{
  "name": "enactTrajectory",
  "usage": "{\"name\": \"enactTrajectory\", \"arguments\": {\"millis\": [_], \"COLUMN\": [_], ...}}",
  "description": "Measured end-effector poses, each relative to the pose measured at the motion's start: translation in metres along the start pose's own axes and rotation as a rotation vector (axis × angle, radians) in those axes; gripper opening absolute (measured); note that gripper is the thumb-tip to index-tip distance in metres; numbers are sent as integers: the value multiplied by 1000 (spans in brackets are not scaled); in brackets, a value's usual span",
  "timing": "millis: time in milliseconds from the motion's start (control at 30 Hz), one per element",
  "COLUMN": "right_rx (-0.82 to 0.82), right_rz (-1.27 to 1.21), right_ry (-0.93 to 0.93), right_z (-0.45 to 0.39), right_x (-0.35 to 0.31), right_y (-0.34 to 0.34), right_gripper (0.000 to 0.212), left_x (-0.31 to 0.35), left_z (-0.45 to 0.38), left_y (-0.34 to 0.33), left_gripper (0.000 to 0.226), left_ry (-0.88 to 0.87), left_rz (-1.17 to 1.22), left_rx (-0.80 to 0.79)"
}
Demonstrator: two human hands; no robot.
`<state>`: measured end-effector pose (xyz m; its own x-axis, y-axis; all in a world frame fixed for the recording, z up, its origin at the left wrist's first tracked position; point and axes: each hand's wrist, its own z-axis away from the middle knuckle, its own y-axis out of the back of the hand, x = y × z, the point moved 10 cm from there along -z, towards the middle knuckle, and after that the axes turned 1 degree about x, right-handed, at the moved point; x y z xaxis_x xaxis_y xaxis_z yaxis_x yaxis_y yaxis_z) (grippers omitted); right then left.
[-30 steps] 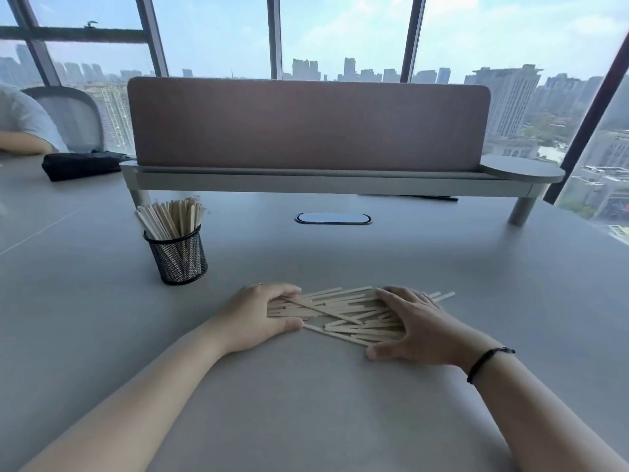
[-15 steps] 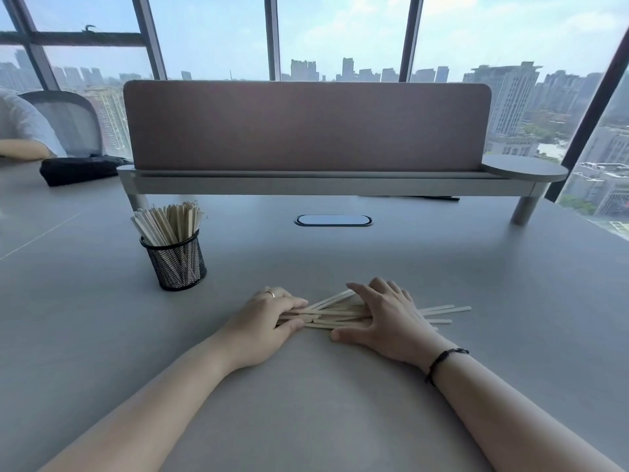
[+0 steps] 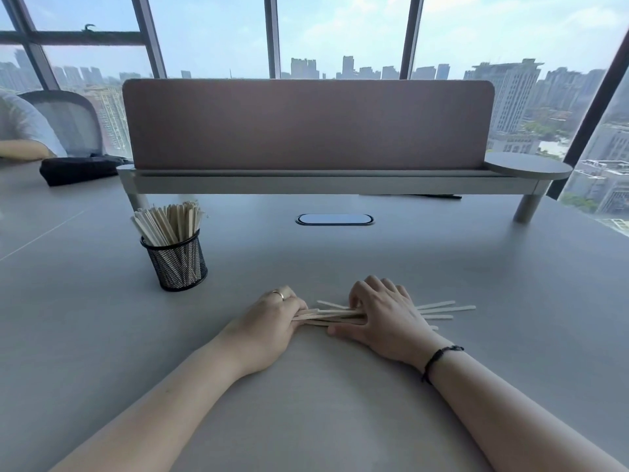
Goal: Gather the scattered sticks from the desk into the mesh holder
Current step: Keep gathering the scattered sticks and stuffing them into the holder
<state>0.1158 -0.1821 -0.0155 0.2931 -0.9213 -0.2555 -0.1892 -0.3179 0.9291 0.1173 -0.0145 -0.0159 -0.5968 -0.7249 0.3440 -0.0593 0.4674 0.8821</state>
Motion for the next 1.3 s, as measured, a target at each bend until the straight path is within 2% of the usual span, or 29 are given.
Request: {"name": "enactTrajectory", "arguments": {"millis": [233,533,600,767,867,933,1067,1200,1300], "right_rx": [-11,38,59,103,195,245,272,179,231], "right_rz": [39,35,37,78,137,161,184,155,171], "right_ry": [102,173,191,215,248,279,290,267,267], "right_z": [-6,-7,-7,-6,-4,-2,-2,-2,-1], "right_x": [-16,-26,-28,-36,-43,-52,-70,-77,-72], "right_y": [-5,2,5,10,18,22,24,21,29], "right_gripper": [53,44,46,52,52,51,51,50,59], "left_x": [3,8,9,22,32,35,38,42,43], "left_z": [0,2,1,0,-4,-8,-15,-17,-15], "left_y": [-1,6,8,13,19,19,19,20,22], "left_gripper": [26,18,17,31,27,23,30,19,12], "left_ry": [-17,-2,3,-60,-122,-128,-79,-45,-36], "left_rz": [-110,-179,-204,-334,-425,-501,-599,-568,-594], "left_rx": [-6,10,12,78,125,111,66,77,68]}}
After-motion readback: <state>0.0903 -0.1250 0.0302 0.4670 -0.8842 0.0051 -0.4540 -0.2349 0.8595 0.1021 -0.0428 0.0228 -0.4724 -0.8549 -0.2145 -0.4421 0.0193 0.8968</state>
